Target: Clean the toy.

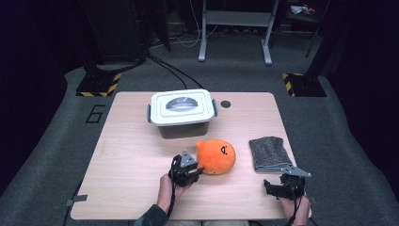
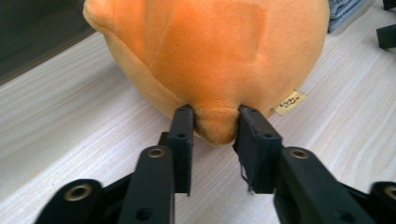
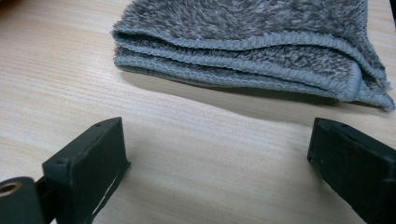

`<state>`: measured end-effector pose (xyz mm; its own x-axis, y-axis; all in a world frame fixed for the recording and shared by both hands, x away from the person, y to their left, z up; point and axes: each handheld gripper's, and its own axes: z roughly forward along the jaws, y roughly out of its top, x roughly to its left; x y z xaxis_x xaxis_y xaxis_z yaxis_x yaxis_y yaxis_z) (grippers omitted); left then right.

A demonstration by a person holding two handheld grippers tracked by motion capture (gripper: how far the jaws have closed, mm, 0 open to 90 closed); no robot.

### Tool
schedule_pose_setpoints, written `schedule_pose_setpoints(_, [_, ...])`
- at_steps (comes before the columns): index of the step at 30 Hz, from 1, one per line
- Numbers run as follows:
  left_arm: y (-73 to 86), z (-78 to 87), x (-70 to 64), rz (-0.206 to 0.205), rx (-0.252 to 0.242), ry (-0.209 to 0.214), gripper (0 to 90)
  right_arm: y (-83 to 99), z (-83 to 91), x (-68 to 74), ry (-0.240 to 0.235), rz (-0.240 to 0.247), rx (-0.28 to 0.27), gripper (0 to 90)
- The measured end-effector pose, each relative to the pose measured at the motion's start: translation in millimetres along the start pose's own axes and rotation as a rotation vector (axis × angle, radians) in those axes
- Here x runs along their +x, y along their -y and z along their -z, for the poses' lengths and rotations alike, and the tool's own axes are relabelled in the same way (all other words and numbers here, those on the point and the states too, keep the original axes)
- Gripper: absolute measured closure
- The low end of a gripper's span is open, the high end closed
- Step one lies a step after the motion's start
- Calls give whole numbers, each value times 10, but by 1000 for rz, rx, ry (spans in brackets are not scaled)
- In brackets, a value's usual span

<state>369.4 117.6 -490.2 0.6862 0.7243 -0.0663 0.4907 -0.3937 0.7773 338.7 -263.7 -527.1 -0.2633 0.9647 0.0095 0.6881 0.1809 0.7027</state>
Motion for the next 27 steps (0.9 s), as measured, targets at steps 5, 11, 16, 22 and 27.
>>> schedule_pose_setpoints(5, [12, 2, 7, 10, 5, 4, 744, -118, 113, -5, -25, -5, -11, 62])
schedule_pose_setpoints(11, [10, 0, 13, 31, -9, 12, 758, -508, 98, -31, -14, 26, -2, 70])
schedule_pose_setpoints(16, [5, -2, 2, 38, -21, 20, 761, -743, -172, -100, 21, 26, 31, 70])
schedule_pose_setpoints(22, [-11, -13, -3, 39, -24, 31, 766, -850, -501, -116, 25, 31, 92, 148])
schedule_pose_setpoints(27, [-31, -18, -30, 32, -26, 32, 768, -839, -568, -137, 14, 8, 98, 294])
